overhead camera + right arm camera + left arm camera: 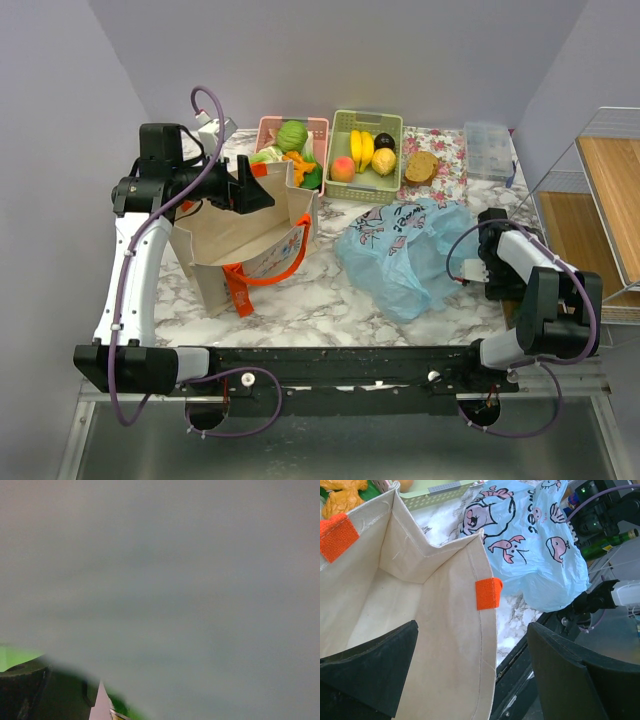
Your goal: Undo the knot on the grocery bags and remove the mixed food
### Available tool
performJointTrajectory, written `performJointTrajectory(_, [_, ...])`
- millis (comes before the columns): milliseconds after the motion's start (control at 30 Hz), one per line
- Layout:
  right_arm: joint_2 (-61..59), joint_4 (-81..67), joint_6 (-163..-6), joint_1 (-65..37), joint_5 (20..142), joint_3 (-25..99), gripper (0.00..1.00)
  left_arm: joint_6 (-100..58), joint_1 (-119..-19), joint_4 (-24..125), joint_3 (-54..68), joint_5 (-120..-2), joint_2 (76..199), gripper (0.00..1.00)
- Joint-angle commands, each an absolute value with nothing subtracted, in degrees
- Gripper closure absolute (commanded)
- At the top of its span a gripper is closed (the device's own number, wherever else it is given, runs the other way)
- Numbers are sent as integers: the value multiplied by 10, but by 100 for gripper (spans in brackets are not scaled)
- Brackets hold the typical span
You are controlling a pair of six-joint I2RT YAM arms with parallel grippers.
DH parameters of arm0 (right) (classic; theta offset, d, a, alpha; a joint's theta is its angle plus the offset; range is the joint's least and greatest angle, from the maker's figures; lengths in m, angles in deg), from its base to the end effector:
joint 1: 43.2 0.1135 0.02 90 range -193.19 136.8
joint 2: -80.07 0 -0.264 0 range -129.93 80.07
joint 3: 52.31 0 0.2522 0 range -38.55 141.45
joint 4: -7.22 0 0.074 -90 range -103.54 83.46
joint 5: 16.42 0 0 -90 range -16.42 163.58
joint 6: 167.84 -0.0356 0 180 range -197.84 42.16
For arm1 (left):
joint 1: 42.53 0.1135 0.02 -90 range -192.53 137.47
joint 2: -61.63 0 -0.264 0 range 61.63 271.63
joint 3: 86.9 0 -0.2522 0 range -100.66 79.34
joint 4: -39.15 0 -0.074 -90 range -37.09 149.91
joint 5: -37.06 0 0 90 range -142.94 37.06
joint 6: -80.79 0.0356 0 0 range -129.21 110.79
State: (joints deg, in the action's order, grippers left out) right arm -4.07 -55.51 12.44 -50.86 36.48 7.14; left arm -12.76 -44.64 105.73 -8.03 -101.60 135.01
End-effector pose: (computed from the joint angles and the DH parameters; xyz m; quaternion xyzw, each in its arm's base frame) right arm 0.2219 -0.0515 0.1685 0.6203 -0.7167 0.2249 0.2259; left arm 0.2425 -0.0357 0.4228 0.1676 0.8240 -0.3906 0.3747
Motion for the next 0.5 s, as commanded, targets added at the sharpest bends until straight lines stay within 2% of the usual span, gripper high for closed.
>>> performJointTrajectory(0, [-23, -568, 145, -515, 317, 66, 40, -135, -452, 1051, -88, -1010, 1352, 9])
performJointTrajectory(467, [-23, -575, 141, -515, 324, 68, 26, -139, -458, 1036, -69, -1008, 1348, 9])
